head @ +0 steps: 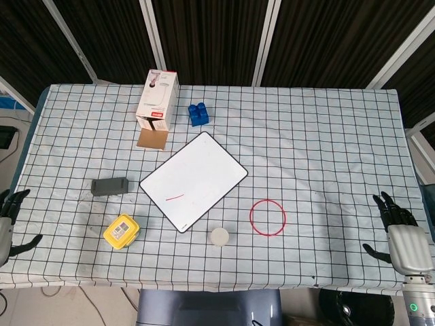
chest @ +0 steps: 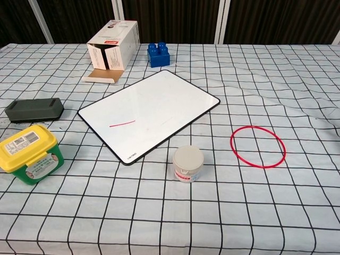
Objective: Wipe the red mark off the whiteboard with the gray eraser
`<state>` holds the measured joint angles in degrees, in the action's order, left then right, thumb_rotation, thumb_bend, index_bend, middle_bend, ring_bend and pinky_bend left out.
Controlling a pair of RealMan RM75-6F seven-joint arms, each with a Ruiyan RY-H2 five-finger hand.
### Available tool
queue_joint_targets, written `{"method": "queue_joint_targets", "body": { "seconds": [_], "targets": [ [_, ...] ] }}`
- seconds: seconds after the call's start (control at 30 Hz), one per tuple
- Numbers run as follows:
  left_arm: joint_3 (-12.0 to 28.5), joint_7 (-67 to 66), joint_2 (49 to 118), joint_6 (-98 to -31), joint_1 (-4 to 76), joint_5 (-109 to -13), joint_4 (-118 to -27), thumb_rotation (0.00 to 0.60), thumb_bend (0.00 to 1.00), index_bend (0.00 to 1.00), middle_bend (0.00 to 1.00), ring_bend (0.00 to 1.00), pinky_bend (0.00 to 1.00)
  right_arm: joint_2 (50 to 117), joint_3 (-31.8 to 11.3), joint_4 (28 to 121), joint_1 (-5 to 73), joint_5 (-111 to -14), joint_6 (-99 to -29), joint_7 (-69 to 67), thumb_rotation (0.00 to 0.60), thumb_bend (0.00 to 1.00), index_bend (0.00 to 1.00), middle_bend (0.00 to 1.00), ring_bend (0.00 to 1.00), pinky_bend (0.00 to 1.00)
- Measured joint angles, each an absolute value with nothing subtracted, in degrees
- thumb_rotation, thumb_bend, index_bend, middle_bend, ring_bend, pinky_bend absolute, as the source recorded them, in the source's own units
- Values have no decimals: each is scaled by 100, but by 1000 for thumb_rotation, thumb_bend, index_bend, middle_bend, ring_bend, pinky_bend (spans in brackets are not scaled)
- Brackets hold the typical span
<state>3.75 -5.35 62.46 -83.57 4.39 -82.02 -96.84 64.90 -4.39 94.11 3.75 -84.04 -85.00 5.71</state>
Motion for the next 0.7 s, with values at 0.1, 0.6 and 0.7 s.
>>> {"method": "queue_joint_targets", "body": {
  "seconds": [0.1,0.6,0.7],
  "targets": [
    [433,-767,6225,-8221,581,-8198,-9840,600,129,69,127,0,35,6489,-433,9414,378,-8412,-8492,568,600,40,0,28,170,204],
    [1091,-2587,6327,-6342,2105,-6087,-10394,600,129,57,130,0,49,6475,-429,9442,374,-8394,-8473,490,600,40,0,28,170,204],
    [1251,-2925,6471,-6029,2482,-5336,-10289,600,129,57,131,0,49,6474,-428,9440,376,-8388,-8463,484,600,40,0,28,170,204]
  ]
}}
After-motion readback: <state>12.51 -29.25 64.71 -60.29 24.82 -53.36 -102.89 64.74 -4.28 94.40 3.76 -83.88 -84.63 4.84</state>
